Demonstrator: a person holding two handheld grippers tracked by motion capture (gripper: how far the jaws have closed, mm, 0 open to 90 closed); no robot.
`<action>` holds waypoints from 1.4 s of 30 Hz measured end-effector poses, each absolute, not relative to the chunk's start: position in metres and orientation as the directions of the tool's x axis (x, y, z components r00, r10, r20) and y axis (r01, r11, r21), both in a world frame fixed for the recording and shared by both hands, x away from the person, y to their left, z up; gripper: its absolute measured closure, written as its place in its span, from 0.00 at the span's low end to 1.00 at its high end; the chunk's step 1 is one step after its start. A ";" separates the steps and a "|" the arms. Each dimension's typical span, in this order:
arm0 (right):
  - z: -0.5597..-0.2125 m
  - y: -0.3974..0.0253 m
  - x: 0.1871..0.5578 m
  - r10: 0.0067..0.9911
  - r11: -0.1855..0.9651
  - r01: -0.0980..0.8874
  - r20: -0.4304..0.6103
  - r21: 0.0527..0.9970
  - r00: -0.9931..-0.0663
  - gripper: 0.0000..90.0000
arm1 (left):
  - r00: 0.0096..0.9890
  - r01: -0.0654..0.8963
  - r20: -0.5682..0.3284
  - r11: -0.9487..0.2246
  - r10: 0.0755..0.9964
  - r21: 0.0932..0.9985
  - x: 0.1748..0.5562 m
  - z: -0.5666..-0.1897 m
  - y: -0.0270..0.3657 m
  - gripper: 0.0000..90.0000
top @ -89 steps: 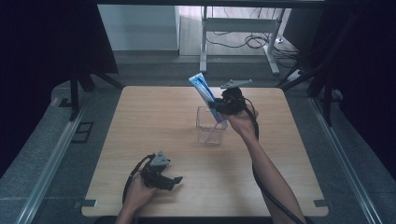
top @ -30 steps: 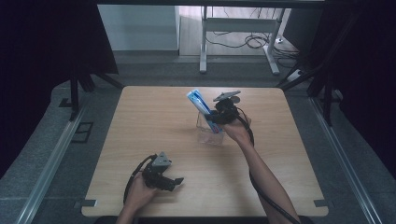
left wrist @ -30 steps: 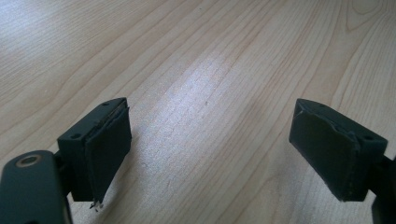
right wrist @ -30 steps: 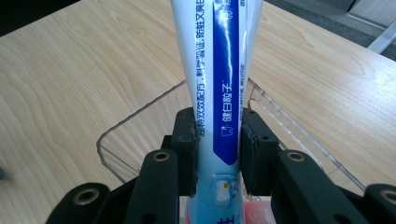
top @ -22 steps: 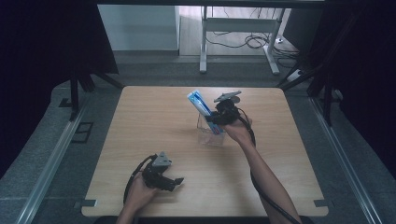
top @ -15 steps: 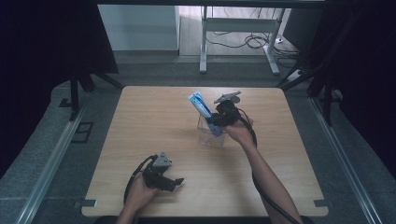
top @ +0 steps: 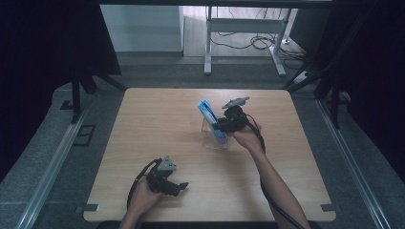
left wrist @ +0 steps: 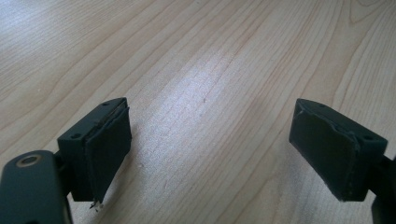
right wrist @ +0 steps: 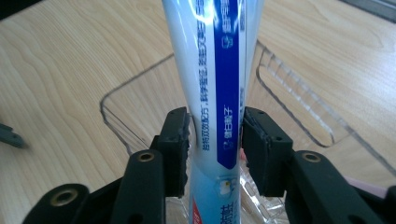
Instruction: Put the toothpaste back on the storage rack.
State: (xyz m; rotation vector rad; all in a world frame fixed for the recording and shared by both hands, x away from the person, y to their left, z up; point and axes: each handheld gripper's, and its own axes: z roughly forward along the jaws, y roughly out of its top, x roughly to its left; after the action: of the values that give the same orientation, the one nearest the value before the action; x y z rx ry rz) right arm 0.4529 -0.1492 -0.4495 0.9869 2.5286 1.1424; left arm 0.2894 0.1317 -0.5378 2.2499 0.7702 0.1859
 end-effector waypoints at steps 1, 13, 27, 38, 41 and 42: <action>-0.448 -0.149 0.453 0.642 0.482 0.488 0.086 0.727 -0.762 0.65 | 0.809 0.473 -0.095 -0.547 0.580 0.691 0.289 -0.538 0.131 0.15; -0.438 -0.145 0.443 0.622 0.489 0.426 0.037 0.761 -0.782 0.50 | 0.811 0.470 -0.095 -0.546 0.578 0.693 0.289 -0.537 0.132 0.15; -0.431 -0.155 0.433 0.624 0.468 0.410 0.035 0.783 -0.781 0.32 | 0.810 0.473 -0.098 -0.545 0.578 0.693 0.289 -0.538 0.132 0.15; -0.430 -0.163 0.421 0.623 0.478 0.397 0.016 0.784 -0.782 0.16 | 0.811 0.464 -0.104 -0.524 0.576 0.714 0.289 -0.536 0.133 0.15; -0.430 -0.165 0.418 0.623 0.483 0.392 0.008 0.783 -0.783 0.15 | 0.809 0.466 -0.112 -0.513 0.577 0.721 0.290 -0.536 0.135 0.15; -0.429 -0.167 0.415 0.624 0.478 0.394 0.013 0.785 -0.782 0.15 | 0.805 0.471 -0.118 -0.505 0.581 0.723 0.289 -0.536 0.135 0.15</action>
State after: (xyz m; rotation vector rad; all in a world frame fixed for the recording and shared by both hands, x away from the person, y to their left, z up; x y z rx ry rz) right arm 0.4149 -0.1671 -0.4292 0.8675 2.4529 1.1965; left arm 0.2895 0.1350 -0.5360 2.1942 0.7713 0.1776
